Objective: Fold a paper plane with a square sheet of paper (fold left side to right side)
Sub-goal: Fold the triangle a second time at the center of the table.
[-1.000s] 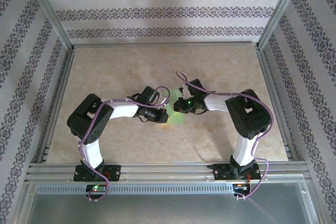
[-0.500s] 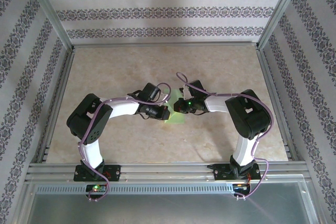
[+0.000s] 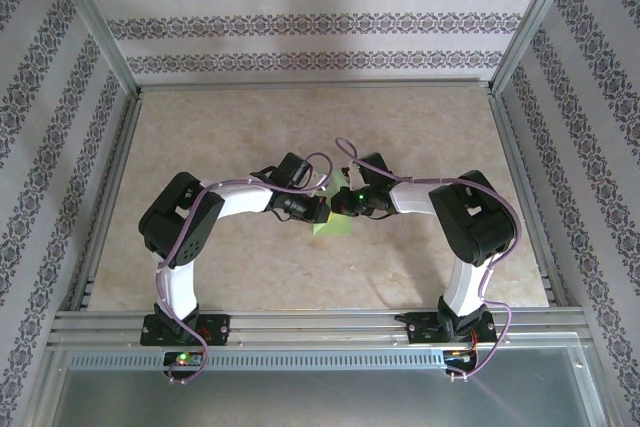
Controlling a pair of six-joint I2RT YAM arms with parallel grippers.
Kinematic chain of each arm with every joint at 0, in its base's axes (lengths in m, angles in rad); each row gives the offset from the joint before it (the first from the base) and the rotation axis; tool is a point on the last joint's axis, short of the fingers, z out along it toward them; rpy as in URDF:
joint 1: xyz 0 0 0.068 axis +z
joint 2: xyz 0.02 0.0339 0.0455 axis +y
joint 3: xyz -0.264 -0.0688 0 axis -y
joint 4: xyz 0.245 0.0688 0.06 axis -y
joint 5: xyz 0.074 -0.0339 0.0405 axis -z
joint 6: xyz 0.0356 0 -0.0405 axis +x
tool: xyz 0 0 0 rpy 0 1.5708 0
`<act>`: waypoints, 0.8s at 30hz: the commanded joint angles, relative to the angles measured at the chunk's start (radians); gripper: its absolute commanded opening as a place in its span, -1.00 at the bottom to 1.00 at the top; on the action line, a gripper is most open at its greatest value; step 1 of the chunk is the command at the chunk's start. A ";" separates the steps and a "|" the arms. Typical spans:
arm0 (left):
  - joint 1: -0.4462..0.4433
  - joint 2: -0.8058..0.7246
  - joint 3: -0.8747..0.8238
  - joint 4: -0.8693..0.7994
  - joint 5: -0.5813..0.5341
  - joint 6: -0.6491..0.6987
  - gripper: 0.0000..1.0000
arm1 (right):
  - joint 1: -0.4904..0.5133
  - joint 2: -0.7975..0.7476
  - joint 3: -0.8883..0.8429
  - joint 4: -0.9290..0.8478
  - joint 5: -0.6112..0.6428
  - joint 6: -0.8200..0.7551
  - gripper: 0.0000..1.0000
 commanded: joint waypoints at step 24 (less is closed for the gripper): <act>-0.043 -0.008 -0.077 -0.114 -0.079 0.099 -1.00 | -0.004 0.047 -0.027 -0.103 0.068 -0.023 -1.00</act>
